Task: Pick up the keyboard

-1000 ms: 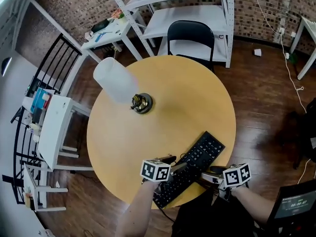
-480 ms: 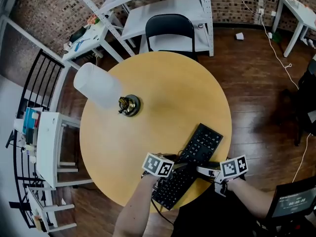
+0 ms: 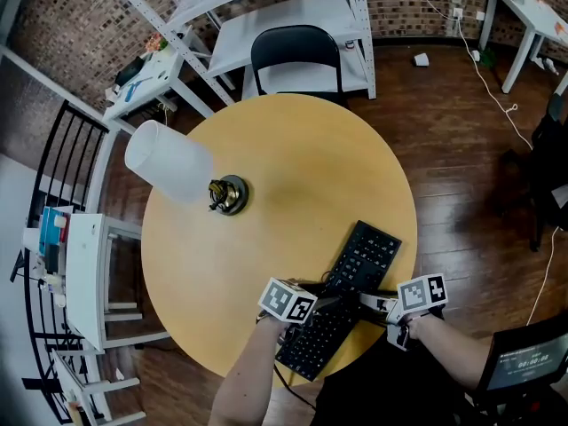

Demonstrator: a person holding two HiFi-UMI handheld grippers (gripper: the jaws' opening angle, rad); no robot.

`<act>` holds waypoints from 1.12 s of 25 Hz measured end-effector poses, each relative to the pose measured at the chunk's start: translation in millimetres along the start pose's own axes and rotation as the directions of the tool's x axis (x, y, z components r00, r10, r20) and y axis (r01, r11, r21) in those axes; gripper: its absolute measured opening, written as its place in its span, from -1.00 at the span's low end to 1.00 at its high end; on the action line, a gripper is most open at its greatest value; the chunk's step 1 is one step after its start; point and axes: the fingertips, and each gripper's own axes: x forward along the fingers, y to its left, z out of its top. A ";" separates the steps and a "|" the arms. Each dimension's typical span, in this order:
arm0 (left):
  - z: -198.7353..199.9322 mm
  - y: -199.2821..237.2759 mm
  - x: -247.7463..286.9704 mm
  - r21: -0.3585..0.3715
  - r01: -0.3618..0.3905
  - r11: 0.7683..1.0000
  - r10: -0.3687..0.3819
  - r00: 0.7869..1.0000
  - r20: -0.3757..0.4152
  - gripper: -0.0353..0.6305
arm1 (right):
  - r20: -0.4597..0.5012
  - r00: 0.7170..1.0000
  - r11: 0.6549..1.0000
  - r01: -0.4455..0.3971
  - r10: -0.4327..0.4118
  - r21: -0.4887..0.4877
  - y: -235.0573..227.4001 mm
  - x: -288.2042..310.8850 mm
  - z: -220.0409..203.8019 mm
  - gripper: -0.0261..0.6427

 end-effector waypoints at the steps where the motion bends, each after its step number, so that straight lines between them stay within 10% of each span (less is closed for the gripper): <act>1: -0.6 -0.4 -0.3 -0.005 0.010 1.000 -0.010 1.000 0.003 -0.21 | 0.003 1.000 1.000 0.000 0.000 0.009 -0.6 -0.1 -0.3 -0.42; 17: 5.2 -33.5 -25.9 0.059 0.116 0.991 -0.125 0.976 0.179 -0.34 | -0.088 0.965 0.960 -0.255 0.246 -0.117 39.6 3.1 -20.5 -0.51; 28: 12.5 -52.8 -46.9 0.160 0.049 0.986 -0.079 0.979 0.186 -0.38 | -0.107 0.947 0.926 -0.320 0.304 -0.201 71.3 5.8 -21.8 -0.67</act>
